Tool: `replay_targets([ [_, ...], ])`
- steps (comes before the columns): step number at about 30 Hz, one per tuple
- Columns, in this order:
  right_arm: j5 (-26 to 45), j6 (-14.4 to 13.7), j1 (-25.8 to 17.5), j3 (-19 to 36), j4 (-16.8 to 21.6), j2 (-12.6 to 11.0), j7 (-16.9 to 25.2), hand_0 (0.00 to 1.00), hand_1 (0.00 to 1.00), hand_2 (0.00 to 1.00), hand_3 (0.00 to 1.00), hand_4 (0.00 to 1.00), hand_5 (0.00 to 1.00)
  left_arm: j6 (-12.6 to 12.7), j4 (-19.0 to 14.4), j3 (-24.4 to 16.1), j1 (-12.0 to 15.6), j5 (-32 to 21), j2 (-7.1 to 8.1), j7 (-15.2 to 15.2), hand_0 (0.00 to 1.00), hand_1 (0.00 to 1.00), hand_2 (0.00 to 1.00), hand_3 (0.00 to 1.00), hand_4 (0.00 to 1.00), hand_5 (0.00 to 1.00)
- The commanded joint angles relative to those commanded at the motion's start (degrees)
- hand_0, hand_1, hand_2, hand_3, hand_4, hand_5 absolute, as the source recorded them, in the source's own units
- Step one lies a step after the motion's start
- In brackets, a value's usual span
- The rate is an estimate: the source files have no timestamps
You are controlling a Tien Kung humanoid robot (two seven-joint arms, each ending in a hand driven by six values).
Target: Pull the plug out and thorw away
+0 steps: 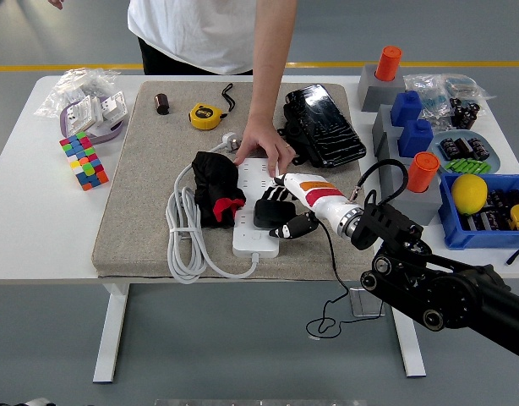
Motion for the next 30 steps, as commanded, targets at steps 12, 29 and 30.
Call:
replay_targets([
  [12,-0.4,-0.8,-0.1,-0.1,-0.4,-0.1,0.5,0.441,0.478,0.481,0.544,0.982,0.002,0.0,0.0,-0.1,0.0,0.1,-0.06,0.0,0.548,0.687,0.715,0.726,0.940,0.537],
  [29,0.6,-0.4,-0.6,2.7,2.4,-0.5,0.3,0.384,0.447,0.471,0.543,0.958,0.002,0.0,0.0,-0.2,0.0,0.1,-0.09,0.0,0.548,0.687,0.715,0.726,0.941,0.537],
  [30,0.6,-0.4,-0.7,2.7,2.4,-0.5,0.3,0.384,0.447,0.471,0.543,0.958,0.002,0.0,0.0,-0.2,0.0,0.1,-0.10,0.0,0.548,0.687,0.715,0.726,0.941,0.537],
])
